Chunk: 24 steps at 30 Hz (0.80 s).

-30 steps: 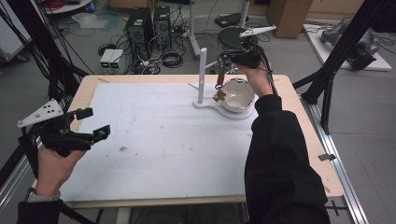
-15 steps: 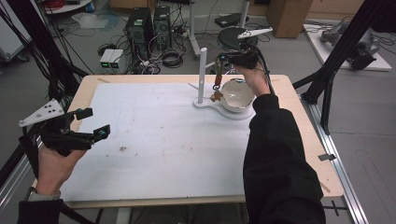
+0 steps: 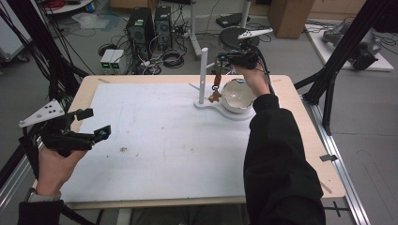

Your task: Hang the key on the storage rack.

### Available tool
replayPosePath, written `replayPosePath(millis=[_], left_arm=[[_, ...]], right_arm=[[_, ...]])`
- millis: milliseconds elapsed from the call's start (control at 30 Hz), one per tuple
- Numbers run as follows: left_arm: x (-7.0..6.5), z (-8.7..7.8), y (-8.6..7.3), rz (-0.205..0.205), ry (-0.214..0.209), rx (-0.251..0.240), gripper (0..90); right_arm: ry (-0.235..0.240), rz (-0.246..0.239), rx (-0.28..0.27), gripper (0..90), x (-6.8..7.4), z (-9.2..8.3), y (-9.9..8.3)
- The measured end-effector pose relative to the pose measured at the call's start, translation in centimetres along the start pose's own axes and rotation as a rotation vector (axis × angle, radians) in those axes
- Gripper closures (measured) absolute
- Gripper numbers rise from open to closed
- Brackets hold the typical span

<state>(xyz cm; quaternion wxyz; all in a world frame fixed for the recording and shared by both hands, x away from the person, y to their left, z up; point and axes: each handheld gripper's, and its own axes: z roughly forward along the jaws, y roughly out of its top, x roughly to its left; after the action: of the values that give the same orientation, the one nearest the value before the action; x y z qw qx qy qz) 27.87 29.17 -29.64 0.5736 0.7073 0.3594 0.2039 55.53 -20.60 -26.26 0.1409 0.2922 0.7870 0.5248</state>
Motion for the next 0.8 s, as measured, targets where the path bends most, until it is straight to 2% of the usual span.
replayPosePath(millis=[333, 433, 500, 533, 567, 633, 667, 700, 733, 767, 800], left_arm=[[0.01, 0.02, 0.00, 0.000, -0.001, 0.002, 2.7], [0.07, -0.02, -0.01, -0.001, 0.001, 0.000, 2.7], [0.07, 0.00, -0.03, 0.001, 0.000, 0.005, 2.7], [0.08, 0.00, -0.03, 0.000, -0.001, 0.005, 2.7], [0.08, 0.01, -0.03, -0.001, -0.001, 0.002, 2.7], [0.08, -0.01, -0.02, 0.000, 0.000, 0.002, 2.7], [0.05, -0.02, -0.02, -0.001, 0.001, 0.000, 2.7], [0.05, -0.02, -0.01, 0.002, 0.002, -0.001, 2.7], [0.06, -0.04, -0.01, 0.003, 0.003, 0.001, 2.7], [0.05, -0.05, 0.00, 0.003, 0.004, 0.000, 2.7], [0.05, -0.04, 0.00, 0.004, 0.008, -0.001, 2.7]], right_arm=[[0.009, 0.011, -0.015, 82.1, 0.20, 0.10, 0.05], [0.009, 0.012, -0.023, 77.0, 0.28, -0.01, 0.11], [-0.006, 0.024, -0.027, 72.2, 0.27, -0.09, 0.14], [-0.021, 0.031, -0.021, 62.9, 0.30, -0.10, 0.11], [-0.021, 0.031, -0.021, 62.9, 0.30, -0.10, 0.11], [-0.021, 0.038, -0.022, 56.0, 0.30, -0.16, 0.10], [-0.046, 0.042, -0.034, 39.3, 0.45, -0.35, 0.19], [-0.065, 0.044, -0.046, 30.0, 0.56, -0.48, 0.24], [-0.065, 0.044, -0.046, 30.0, 0.56, -0.48, 0.24], [-0.094, 0.045, -0.065, 12.4, 0.85, -0.77, 0.39], [-0.094, 0.045, -0.065, 12.4, 0.85, -0.77, 0.39]])
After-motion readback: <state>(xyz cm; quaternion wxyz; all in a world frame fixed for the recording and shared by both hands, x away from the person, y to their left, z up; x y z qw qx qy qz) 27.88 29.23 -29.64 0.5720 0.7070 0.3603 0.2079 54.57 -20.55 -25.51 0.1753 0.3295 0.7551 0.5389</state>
